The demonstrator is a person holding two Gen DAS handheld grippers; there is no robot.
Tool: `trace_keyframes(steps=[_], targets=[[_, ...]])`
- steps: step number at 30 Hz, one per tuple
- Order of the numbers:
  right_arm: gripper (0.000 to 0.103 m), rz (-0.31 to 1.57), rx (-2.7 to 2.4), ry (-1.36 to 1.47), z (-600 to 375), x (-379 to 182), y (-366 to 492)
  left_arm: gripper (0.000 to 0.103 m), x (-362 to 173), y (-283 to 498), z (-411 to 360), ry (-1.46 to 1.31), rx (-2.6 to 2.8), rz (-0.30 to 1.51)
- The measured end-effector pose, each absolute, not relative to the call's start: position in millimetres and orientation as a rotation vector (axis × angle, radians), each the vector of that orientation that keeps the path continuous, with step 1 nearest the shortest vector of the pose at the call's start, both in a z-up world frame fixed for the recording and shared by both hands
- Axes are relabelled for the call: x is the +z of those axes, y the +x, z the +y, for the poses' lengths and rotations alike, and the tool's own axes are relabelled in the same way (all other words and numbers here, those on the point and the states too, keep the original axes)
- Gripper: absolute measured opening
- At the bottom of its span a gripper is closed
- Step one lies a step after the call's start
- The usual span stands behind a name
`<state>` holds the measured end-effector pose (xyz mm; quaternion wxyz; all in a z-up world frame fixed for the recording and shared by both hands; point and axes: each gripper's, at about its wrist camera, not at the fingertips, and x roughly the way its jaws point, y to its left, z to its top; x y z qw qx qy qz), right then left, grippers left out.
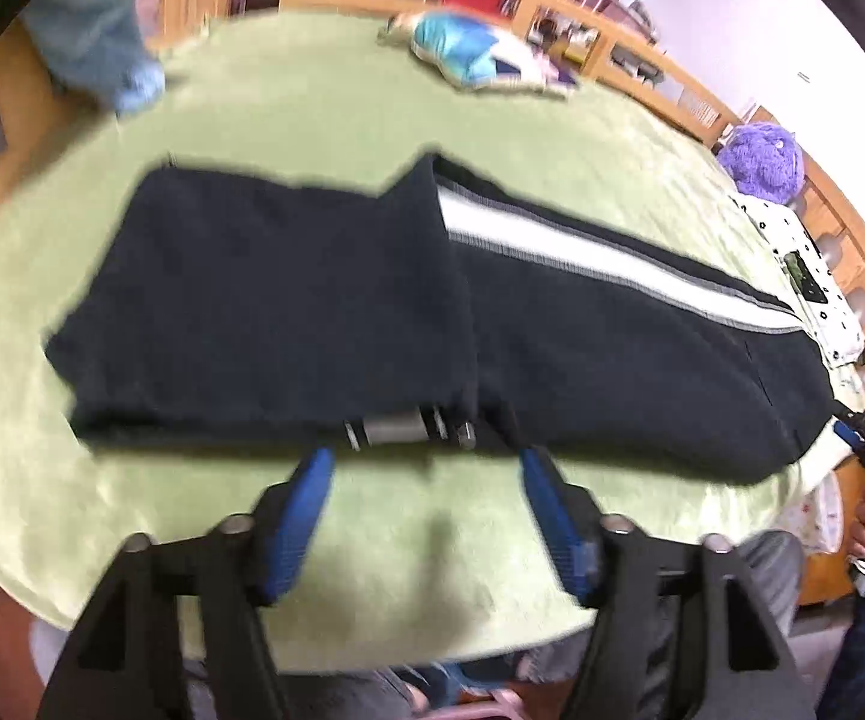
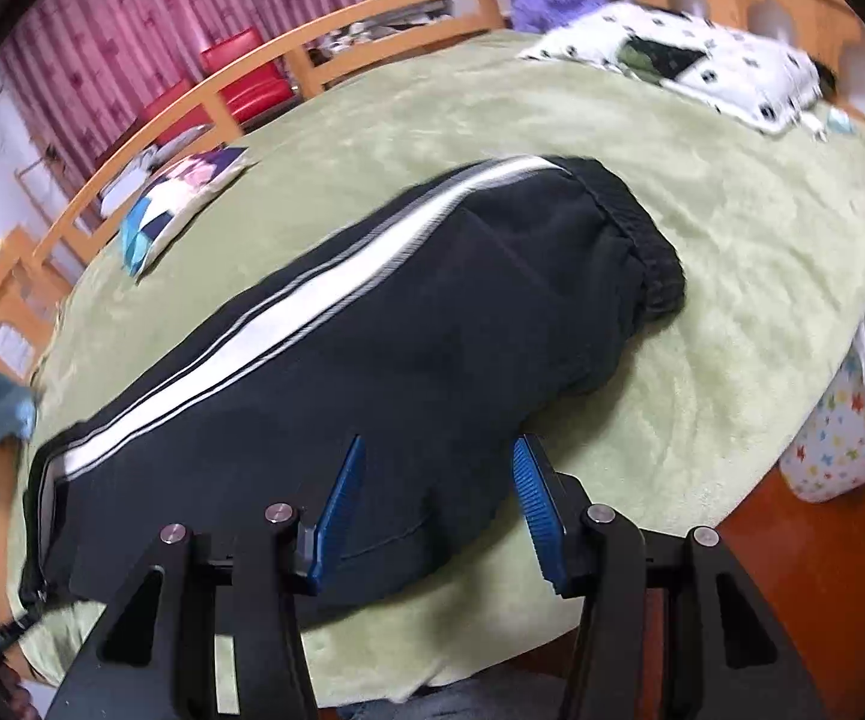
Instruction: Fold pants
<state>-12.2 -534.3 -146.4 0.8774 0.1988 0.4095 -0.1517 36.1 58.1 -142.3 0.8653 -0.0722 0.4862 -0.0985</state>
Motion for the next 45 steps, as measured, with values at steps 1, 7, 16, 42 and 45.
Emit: trace_keyframes(steps=[1,7,16,42,45], targets=[[0.051,0.855,-0.316,0.404,-527.7,-144.1,-9.9,0.071,-139.6,42.2,57.2,-0.132,-0.203,1.006],[0.051,0.920,-0.269,0.357,-488.4,-146.8,-7.4,0.071,-153.7,81.1,14.1,-0.035,-0.161,1.000],[0.051,0.975,-0.305,0.281,-458.5,-153.3,-11.3,0.013,-129.0,125.9,59.7,-0.051,-0.085,0.897],[0.051,1.051,-0.226,0.345,-425.8,-186.5,34.8,0.056,-164.5,96.9,124.0,-0.288,-0.194,1.010],[0.051,1.055,-0.225,0.345,-423.1,-187.2,31.4,0.056,-189.4,67.0,139.7,-0.340,-0.105,1.035]])
